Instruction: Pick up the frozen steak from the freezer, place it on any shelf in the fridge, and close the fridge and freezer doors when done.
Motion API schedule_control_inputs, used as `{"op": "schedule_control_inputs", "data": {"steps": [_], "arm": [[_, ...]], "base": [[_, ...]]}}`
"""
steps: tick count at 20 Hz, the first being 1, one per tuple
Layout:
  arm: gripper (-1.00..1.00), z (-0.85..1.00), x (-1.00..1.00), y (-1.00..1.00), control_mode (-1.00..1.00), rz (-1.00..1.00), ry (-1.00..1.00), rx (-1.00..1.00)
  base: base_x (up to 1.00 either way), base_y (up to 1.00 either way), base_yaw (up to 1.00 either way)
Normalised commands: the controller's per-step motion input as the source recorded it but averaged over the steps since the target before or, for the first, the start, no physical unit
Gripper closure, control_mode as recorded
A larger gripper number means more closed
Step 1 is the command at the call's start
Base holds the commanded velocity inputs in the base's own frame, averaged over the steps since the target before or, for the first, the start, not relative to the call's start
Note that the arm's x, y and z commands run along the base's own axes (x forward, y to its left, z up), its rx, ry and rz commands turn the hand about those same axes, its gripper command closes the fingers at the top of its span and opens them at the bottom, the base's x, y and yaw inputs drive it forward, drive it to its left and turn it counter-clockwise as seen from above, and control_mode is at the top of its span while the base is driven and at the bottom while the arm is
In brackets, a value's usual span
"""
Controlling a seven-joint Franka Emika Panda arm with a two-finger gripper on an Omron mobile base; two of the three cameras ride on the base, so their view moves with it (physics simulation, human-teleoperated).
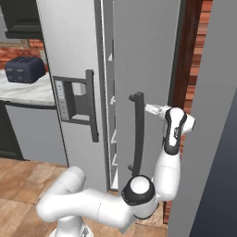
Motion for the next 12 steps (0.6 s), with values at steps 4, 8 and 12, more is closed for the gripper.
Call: {"op": "schedule_control_inputs", "data": {"steps": [4, 8, 12], "arm": [[-1.00, 0.03, 0.19, 0.93, -1.00, -0.25, -0.20, 0.02], [-1.00, 0.22, 0.66, 0.27, -1.00, -0.17, -0.09, 0.00], [-1.00, 0.24, 0.71, 0.03, -1.00, -0.11, -0.01, 0.00]], "base": [[0.00, 0.00, 0.00], [0.00, 0.00, 0.00], [0.00, 0.00, 0.00]]}}
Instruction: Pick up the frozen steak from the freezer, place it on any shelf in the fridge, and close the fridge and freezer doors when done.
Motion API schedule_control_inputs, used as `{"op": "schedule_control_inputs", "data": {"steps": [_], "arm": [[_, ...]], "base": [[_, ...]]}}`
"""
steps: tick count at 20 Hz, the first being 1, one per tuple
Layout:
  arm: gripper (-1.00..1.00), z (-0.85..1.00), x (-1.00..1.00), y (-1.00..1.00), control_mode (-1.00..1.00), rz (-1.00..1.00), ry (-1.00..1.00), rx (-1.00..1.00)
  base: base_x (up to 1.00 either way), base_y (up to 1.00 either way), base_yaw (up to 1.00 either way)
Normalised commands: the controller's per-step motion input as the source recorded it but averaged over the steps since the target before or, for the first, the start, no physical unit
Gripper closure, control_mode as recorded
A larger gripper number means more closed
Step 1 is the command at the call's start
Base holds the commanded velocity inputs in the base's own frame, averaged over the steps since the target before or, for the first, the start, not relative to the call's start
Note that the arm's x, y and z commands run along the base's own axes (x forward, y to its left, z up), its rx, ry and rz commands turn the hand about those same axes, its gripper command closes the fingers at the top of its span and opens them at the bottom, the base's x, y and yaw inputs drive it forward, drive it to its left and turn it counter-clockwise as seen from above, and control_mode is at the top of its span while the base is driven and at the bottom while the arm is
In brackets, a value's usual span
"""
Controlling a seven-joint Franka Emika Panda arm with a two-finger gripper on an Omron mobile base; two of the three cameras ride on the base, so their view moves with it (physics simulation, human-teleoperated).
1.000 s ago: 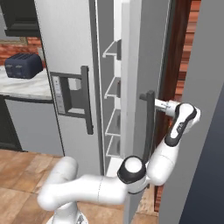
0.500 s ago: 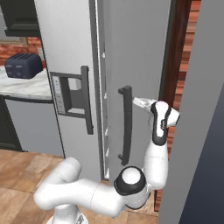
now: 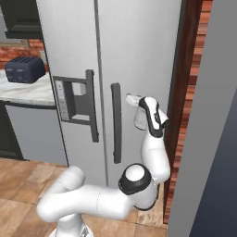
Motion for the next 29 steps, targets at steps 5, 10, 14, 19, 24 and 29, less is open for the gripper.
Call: {"op": "schedule_control_inputs", "data": {"steps": [5, 10, 14, 19, 24, 29], "arm": [[-1.00, 0.11, 0.78, 0.14, -1.00, -0.14, 0.01, 0.00], [-1.00, 0.00, 0.72, 0.24, -1.00, -0.15, 0.05, 0.00], [-1.00, 0.00, 0.67, 0.31, -1.00, -0.17, 0.00, -0.01], [-1.00, 0.00, 0.76, 0.25, -1.00, -0.16, 0.00, -0.01], [-1.00, 0.04, 0.24, 0.08, -1.00, -0.06, 0.02, 0.00], [-1.00, 0.00, 0.00, 0.00, -1.00, 0.00, 0.00, 0.00]], "base": [[0.00, 0.00, 0.00], [0.00, 0.00, 0.00], [0.00, 0.00, 0.00], [0.00, 0.00, 0.00], [0.00, 0.00, 0.00], [0.00, 0.00, 0.00]]}}
